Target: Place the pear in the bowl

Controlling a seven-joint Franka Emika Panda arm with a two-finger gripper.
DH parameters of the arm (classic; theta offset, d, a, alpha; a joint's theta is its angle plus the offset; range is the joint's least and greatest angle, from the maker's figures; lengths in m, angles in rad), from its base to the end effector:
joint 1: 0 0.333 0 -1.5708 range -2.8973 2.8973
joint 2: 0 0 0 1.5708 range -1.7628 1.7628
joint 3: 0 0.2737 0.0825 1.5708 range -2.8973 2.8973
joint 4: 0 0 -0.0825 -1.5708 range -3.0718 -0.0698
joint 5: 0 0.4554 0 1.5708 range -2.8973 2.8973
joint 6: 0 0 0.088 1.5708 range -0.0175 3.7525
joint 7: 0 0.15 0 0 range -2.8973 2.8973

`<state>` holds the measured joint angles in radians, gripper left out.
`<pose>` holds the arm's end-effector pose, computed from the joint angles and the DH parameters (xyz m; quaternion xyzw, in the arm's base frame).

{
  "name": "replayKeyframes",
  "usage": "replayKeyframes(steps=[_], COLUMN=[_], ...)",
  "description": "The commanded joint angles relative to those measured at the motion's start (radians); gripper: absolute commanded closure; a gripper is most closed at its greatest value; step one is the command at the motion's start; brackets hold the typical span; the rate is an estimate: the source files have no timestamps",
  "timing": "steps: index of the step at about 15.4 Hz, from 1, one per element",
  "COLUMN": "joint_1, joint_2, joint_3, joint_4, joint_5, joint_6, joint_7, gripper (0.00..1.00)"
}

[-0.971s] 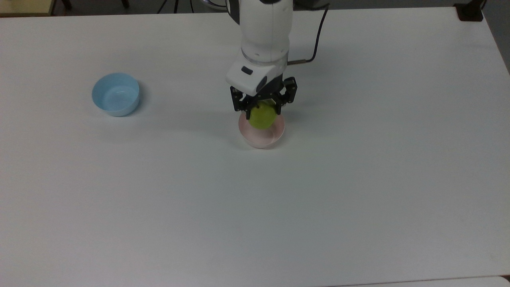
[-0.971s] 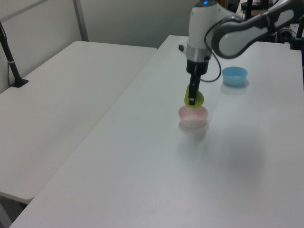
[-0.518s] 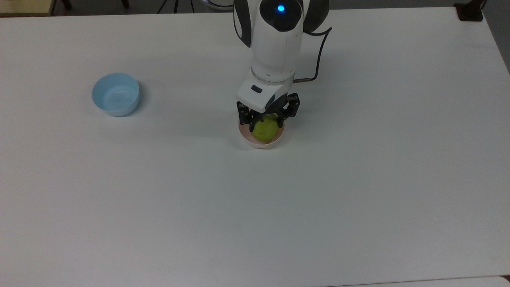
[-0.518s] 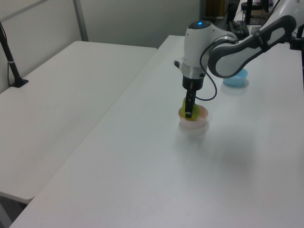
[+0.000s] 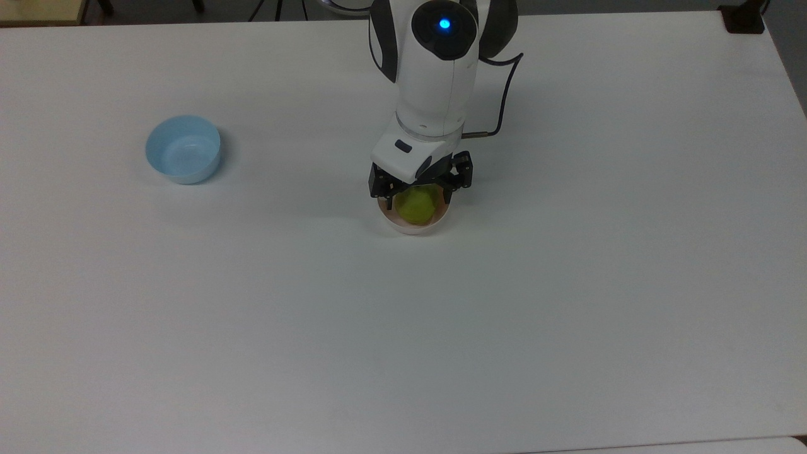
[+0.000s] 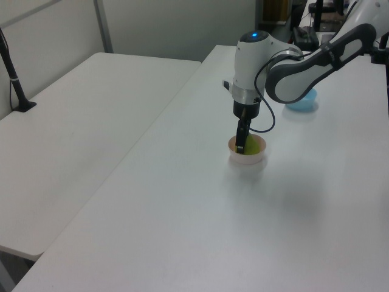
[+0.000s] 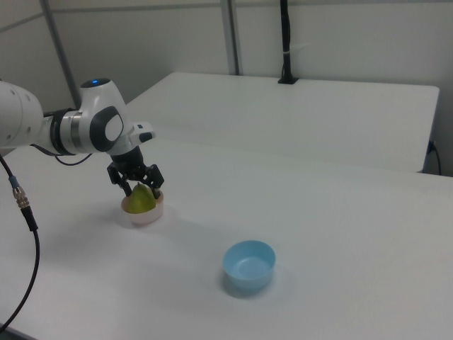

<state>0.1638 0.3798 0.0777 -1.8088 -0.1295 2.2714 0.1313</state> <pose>0.6793 0.1590 0.2188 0.9943 0.0911 0.0484 0.0285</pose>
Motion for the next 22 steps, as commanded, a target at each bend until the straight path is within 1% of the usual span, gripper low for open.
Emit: replayKeyframes(steps=[1, 2, 7, 8, 10, 13, 17, 18, 20, 22], joint_1=[0.000, -0.003, -0.070, -0.084, -0.110, -0.161, -0.239, -0.262, -0.296, -0.299], joint_2=[-0.053, -0.070, -0.151, -0.182, -0.228, -0.295, -0.384, -0.404, -0.417, -0.409], joint_3=[-0.006, -0.004, -0.004, -0.004, -0.003, -0.003, -0.004, -0.004, -0.010, -0.013], joint_4=[-0.004, 0.006, 0.106, 0.120, 0.129, 0.134, 0.126, 0.117, 0.111, 0.112], joint_5=[-0.024, -0.024, -0.015, -0.009, -0.002, 0.043, 0.083, 0.105, 0.155, 0.165], joint_6=[-0.059, -0.099, -0.343, -0.404, -0.464, -0.541, -0.627, -0.629, -0.619, -0.598], joint_7=[0.033, 0.033, 0.036, 0.036, 0.036, 0.034, 0.016, -0.019, -0.141, -0.209], gripper=[0.00, 0.00, 0.00, 0.00, 0.00, 0.00, 0.00, 0.00, 0.00, 0.00])
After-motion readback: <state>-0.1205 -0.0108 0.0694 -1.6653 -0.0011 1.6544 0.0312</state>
